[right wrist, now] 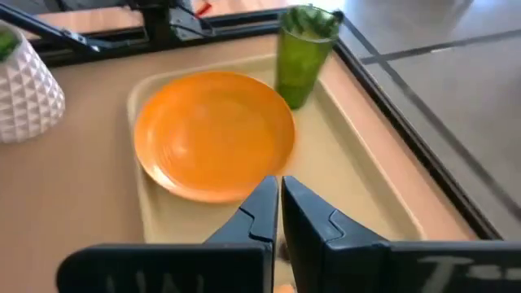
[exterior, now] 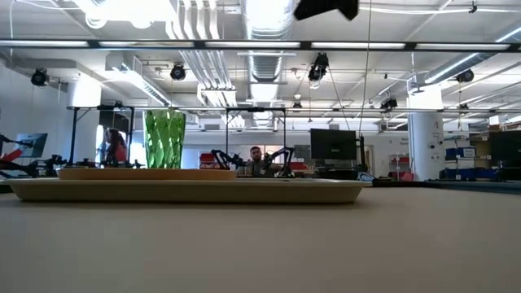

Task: Pick and place plate/cup/fork/spoon on tray
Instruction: Adjust the orange plate on the white serving tray

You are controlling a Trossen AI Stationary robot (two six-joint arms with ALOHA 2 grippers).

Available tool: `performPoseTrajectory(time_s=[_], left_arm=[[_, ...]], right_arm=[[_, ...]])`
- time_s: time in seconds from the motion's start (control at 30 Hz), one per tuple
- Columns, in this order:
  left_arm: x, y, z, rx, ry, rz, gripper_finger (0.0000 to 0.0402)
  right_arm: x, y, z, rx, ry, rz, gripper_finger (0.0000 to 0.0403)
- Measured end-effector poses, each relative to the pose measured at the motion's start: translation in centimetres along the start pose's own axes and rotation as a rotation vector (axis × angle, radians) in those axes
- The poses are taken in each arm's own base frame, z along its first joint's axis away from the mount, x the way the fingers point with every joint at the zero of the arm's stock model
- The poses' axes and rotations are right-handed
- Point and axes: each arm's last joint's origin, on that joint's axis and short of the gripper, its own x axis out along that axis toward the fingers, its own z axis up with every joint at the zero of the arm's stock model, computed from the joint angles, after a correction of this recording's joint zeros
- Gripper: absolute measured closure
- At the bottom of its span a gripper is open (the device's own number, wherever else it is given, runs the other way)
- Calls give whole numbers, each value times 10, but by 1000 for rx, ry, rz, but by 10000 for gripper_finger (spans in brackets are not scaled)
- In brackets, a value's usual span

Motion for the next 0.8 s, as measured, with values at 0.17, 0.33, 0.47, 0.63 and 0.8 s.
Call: performPoseTrajectory(time_s=[0.17,0.33,0.47,0.63,0.8], left_arm=[[-45,9,-6,4,-65,46,402],[-69,19,-8,-3,-116,12,402],[-75,29,-13,21,-97,18,402],[-81,38,-16,25,-94,17,402],[-84,42,-16,17,-102,15,402]], right_arm=[[43,10,2,44,8,214,394],[80,16,-2,76,78,301,394],[101,19,-2,101,189,311,393],[127,24,-2,53,371,268,371],[156,27,-4,-33,528,263,325]])
